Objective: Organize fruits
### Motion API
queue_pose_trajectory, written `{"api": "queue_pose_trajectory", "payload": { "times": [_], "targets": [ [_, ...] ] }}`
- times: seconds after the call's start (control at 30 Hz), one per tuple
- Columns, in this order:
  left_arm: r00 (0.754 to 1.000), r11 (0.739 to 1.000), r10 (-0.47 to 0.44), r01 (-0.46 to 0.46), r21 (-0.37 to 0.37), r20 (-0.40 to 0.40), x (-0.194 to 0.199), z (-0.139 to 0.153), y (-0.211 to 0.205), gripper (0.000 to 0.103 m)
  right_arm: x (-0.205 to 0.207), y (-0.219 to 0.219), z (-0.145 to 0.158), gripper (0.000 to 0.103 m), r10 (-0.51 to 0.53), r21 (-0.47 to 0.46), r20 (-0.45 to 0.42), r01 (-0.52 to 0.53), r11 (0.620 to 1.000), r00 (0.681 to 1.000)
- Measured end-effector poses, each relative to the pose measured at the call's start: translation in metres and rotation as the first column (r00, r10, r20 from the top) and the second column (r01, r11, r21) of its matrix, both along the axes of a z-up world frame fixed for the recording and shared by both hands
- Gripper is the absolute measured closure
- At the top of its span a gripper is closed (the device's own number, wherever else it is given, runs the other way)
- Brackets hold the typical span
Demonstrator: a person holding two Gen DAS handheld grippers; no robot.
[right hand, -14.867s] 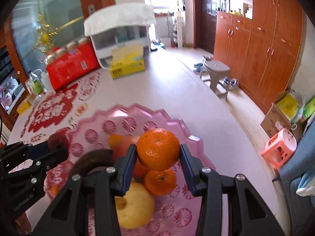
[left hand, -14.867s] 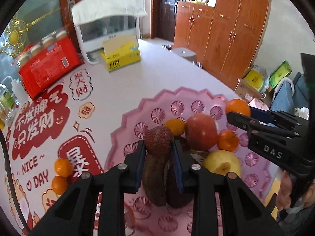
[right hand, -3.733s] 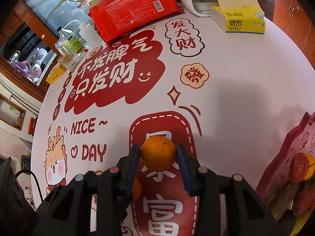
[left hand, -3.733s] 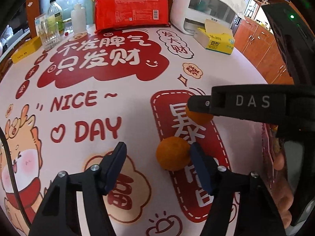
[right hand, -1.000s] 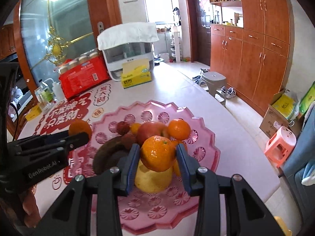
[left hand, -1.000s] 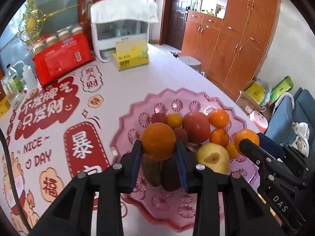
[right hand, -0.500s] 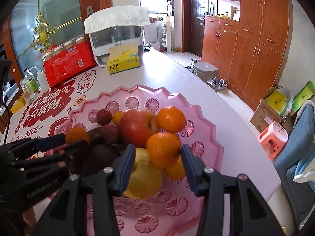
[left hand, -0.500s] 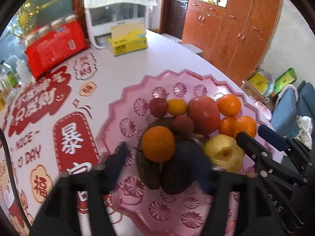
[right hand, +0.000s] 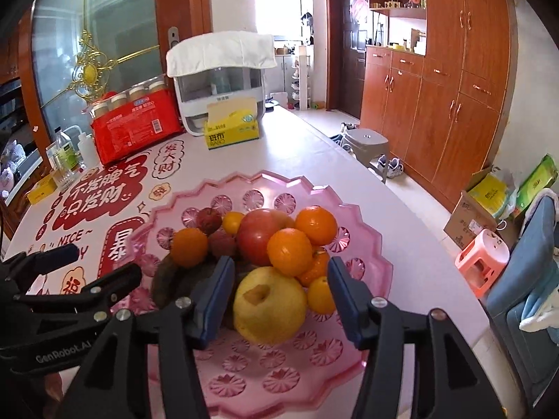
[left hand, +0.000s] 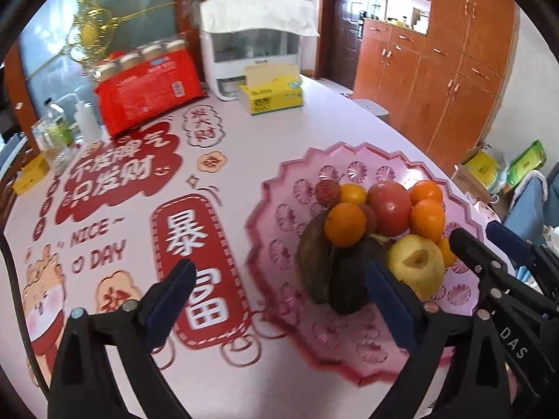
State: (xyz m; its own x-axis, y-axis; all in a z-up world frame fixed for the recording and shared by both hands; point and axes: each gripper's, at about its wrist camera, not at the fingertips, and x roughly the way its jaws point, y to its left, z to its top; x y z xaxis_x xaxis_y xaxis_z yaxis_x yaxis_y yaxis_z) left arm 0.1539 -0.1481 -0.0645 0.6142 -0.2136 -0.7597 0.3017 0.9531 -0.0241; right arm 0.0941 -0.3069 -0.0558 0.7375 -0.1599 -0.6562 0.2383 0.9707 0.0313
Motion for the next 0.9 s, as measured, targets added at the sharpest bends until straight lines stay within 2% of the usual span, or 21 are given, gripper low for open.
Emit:
{"api": "queue_pose_trajectory", "payload": {
  "times": [0.4,0.53,0.67,0.8,0.9],
  "targets": [
    [0.992,0.992,0.125,-0.124,-0.039,0.021,-0.058,0.024,0.069,0.004,-0.046,0.048,0.019,0.047,0.092,-0.030,0.035,-0.091,0.995,0.995],
    [0.985,0.985,0.168,-0.165,-0.058,0.049,-0.082,0.036,0.091,0.003,-0.068,0.062,0.026,0.034,0.097,-0.071,0.053,-0.093,0.993,0.994],
    [0.977,0.978,0.201,-0.196,-0.070,0.076,-0.104,0.045,0.108,0.000,-0.090,0.071,0.037,0.032,0.097,-0.078,0.080,-0.090,0.993,0.992],
    [0.968,0.972,0.232,-0.228,-0.048,0.098,-0.126,0.049,0.119,0.000,-0.109,0.075,0.048,0.031,0.085,-0.075,0.111,-0.077,0.994,0.990],
    [0.962,0.968,0.250,-0.248,-0.030,0.110,-0.139,0.050,0.124,0.000,-0.120,0.076,0.054,0.026,0.082,-0.035,0.119,-0.078,0.996,0.990]
  ]
}}
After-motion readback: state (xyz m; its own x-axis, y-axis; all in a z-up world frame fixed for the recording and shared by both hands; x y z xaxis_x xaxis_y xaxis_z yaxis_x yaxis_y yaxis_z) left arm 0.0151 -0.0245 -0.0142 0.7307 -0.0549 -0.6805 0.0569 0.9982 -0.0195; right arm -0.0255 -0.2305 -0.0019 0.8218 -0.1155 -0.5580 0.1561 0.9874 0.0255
